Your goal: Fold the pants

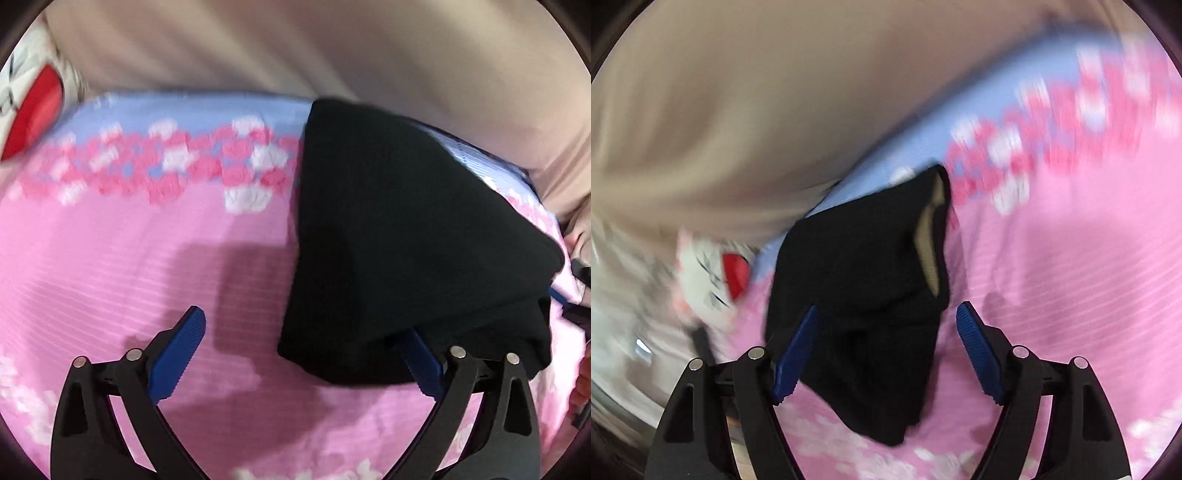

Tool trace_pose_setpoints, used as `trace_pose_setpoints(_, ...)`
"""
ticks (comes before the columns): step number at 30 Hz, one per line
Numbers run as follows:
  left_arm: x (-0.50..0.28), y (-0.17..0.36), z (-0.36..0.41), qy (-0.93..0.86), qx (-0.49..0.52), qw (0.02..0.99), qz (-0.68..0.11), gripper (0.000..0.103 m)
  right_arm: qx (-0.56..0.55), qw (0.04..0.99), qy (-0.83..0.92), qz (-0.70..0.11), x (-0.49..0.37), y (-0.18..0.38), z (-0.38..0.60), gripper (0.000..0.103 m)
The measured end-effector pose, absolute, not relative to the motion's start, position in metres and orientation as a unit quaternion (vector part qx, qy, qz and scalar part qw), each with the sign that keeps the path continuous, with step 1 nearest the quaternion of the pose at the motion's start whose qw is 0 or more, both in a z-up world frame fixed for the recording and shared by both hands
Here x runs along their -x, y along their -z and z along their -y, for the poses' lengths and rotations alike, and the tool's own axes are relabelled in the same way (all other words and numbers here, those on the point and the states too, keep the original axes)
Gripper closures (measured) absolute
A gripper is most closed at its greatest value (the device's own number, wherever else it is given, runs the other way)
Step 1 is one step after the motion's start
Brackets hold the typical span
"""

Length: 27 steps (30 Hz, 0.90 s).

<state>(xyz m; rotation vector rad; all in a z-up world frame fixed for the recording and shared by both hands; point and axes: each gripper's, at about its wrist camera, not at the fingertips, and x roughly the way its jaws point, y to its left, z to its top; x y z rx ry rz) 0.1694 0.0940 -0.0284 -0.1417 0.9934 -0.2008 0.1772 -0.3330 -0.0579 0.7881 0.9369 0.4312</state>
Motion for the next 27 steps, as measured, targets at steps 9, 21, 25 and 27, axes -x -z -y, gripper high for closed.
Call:
trace_pose_setpoints(9,-0.111,-0.075,-0.093,0.153,-0.009,0.932,-0.329,0.005,-0.195,0.873,-0.236,-0.380,-0.188,-0.053,0.239,0.085)
trace_pose_setpoints(21,-0.160,-0.104,-0.044,0.195,0.024,0.949,-0.246,0.088,-0.115,0.788,-0.426,-0.429,-0.184,-0.125,0.120,0.076)
trace_pose_setpoints(25,-0.187,-0.087,-0.060,0.188,0.049,0.939,-0.284,0.090,-0.154,0.848,-0.347,-0.369,-0.162,-0.117,0.200,0.029)
trace_pose_setpoints(27,-0.185,-0.087,-0.069,0.185,0.047,0.942,-0.275,0.090,-0.135,0.887,-0.238,-0.372,-0.153,-0.086,0.239,0.025)
